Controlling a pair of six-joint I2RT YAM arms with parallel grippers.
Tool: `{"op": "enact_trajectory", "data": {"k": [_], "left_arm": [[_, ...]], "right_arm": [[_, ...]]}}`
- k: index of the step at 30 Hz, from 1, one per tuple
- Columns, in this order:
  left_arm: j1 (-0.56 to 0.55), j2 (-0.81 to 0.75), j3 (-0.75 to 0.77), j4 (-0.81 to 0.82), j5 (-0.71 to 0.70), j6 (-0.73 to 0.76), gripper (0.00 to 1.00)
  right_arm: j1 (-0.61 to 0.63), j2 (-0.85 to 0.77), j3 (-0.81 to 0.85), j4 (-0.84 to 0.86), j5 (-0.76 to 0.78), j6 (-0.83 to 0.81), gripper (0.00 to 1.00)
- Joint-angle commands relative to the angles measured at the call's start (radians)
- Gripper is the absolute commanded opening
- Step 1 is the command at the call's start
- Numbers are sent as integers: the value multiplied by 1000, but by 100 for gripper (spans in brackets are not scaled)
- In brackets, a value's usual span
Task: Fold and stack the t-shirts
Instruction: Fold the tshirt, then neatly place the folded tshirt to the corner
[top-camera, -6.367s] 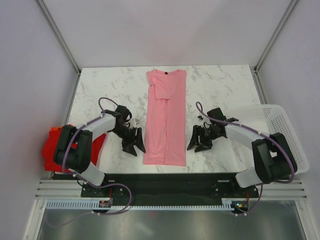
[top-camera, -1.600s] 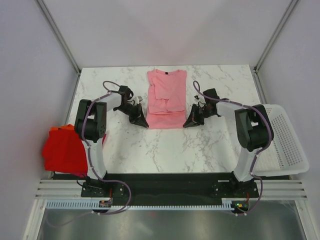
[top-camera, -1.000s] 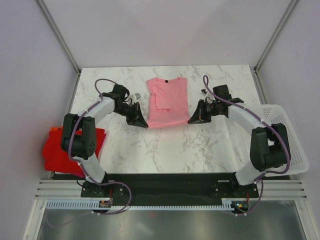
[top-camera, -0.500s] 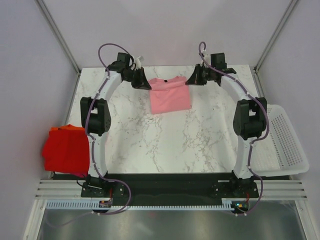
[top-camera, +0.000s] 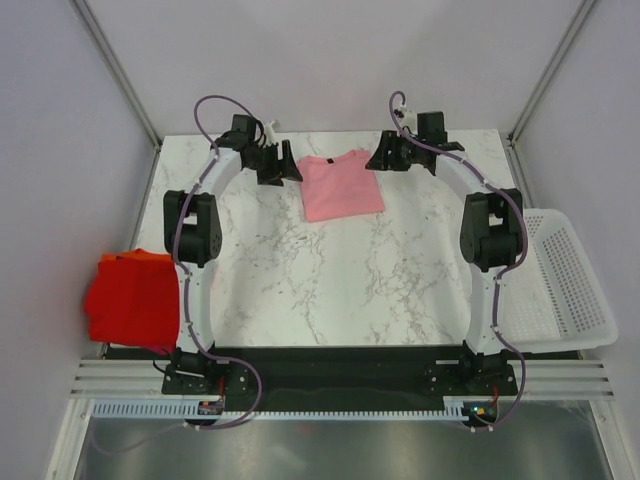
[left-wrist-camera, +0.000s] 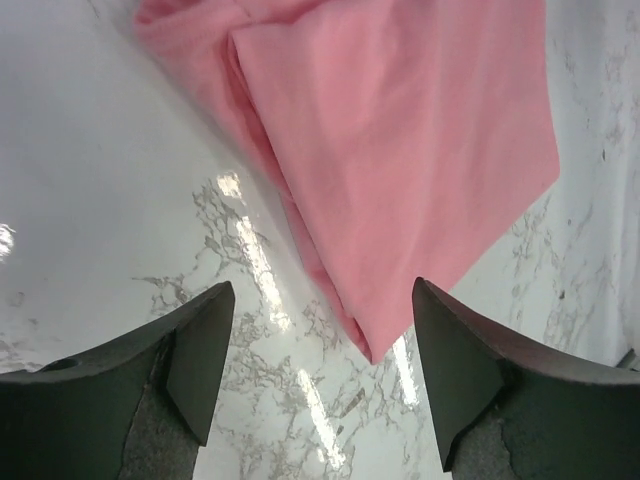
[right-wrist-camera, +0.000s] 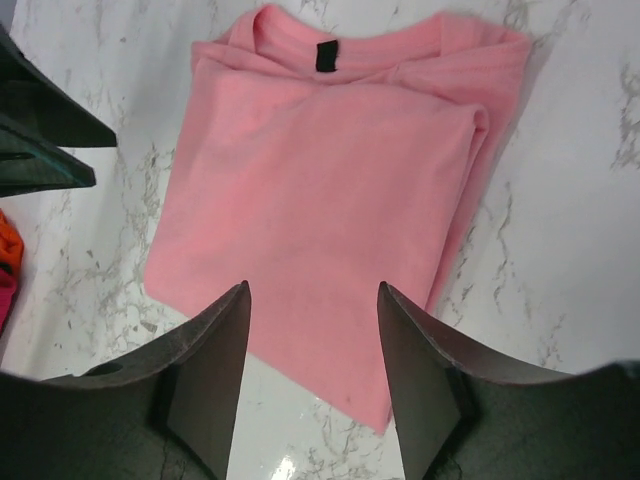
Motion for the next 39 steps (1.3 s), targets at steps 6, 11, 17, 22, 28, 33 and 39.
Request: {"op": "enact_trajectory", "data": {"k": [6, 11, 17, 22, 28, 33, 39], "left_arm": [[12, 38, -86, 60, 150, -131, 80], [2, 121, -31, 116, 183, -192, 79], [-11, 269, 101, 195, 234, -266, 67], [-30, 341, 159, 257, 308, -301, 44], [-62, 323, 143, 268, 389, -292, 2], [-62, 156, 19, 67, 421, -125, 2], [-8, -93, -192, -197, 327, 142, 2]], "right_arm": [[50, -24, -112, 22, -77, -49, 60], [70, 42, -72, 5, -71, -67, 60], [71, 65, -69, -19, -60, -88, 60], [70, 18, -120, -27, -49, -114, 60], [67, -99, -180, -91, -29, -199, 59], [44, -220, -219, -171, -2, -291, 60], [-1, -347, -310, -196, -16, -303, 63]]}}
